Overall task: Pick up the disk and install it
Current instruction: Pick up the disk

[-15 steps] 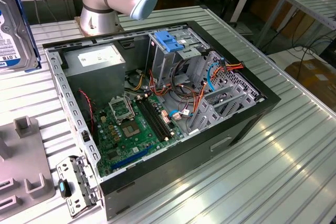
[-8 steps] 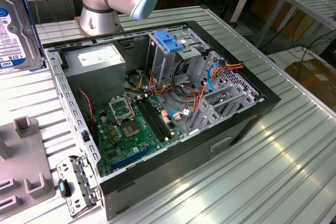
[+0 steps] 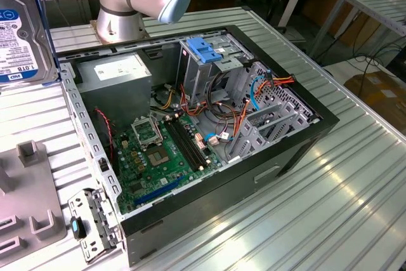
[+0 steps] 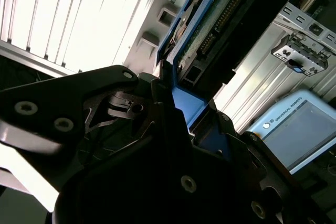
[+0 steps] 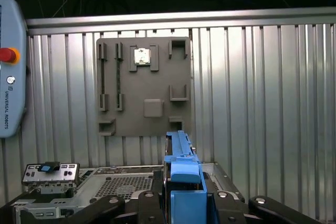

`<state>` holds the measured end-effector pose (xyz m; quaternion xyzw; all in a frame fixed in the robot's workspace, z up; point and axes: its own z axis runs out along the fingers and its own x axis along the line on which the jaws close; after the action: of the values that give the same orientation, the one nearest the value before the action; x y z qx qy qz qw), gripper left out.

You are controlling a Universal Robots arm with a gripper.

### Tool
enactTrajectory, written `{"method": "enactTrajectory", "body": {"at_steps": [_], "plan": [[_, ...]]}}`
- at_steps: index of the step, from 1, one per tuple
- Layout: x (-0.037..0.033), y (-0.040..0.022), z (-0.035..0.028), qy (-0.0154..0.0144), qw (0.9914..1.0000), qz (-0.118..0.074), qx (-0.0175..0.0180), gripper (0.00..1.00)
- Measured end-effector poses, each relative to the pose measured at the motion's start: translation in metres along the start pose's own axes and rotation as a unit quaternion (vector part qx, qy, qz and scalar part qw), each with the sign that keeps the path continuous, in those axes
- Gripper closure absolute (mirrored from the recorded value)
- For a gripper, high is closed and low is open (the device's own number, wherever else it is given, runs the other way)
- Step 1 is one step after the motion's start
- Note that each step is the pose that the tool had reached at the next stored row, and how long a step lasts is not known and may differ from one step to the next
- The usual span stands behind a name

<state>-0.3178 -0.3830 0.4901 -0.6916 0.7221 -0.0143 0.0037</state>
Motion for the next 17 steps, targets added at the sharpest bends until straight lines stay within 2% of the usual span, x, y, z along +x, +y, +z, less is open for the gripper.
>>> {"method": "enactTrajectory", "body": {"at_steps": [13, 17], "plan": [[0.0018, -0.0108, 0.0003, 0.0, 1.0, 0.0, 0.0, 0.63], [0.003, -0.0164, 0.0005, 0.0, 1.0, 0.0, 0.0, 0.63]]}}
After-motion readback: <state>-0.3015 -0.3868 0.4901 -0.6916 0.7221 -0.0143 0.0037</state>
